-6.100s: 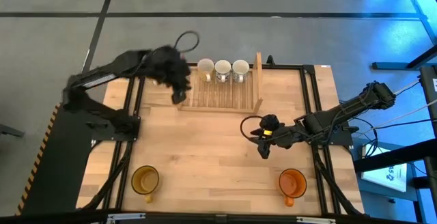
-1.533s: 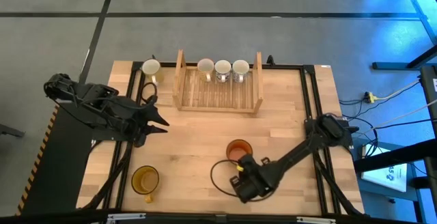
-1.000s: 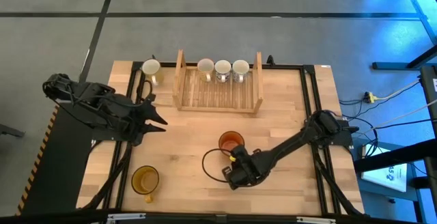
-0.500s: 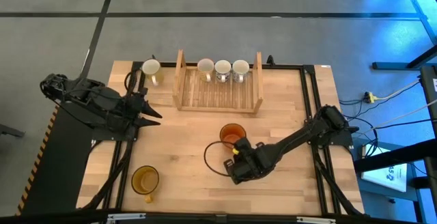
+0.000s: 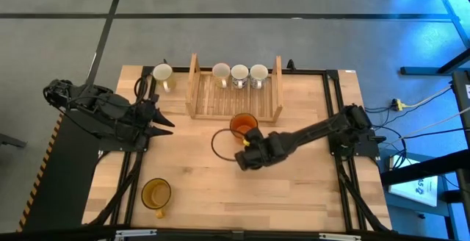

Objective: Place coffee mugs
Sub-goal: Put the orange mug on the shelf

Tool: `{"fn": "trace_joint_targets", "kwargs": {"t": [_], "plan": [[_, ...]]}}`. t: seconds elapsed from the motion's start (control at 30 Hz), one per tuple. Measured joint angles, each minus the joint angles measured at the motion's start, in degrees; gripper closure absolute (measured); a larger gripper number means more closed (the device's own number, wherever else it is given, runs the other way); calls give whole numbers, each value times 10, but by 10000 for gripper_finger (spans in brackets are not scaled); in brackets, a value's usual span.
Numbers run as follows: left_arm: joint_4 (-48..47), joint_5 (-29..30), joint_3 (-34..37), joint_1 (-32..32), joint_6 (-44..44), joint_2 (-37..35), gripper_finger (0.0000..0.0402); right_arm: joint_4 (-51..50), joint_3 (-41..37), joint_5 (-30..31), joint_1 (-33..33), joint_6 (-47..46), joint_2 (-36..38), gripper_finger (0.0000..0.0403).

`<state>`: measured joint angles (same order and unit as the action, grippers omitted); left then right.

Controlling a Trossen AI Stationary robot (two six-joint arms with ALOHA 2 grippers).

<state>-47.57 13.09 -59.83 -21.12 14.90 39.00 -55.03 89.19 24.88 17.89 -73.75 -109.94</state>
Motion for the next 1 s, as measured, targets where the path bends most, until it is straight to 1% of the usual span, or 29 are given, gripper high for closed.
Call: {"fn": "trace_joint_targets", "kwargs": {"t": [0.13,0.33,0.6,0.77,1.0], "plan": [[0,13,0,0,5,0,291,0,0,-7,-33,44,7,335],[0,24,0,0,-3,0,291,25,0,-49,-80,104,7,335],[-2,25,0,0,-5,-11,291,43,0,-61,-125,157,7,335],[-3,25,6,0,-11,-23,291,48,0,-65,-144,171,7,335],[-3,30,44,0,6,-53,291,59,0,-68,-155,183,7,335]]}}
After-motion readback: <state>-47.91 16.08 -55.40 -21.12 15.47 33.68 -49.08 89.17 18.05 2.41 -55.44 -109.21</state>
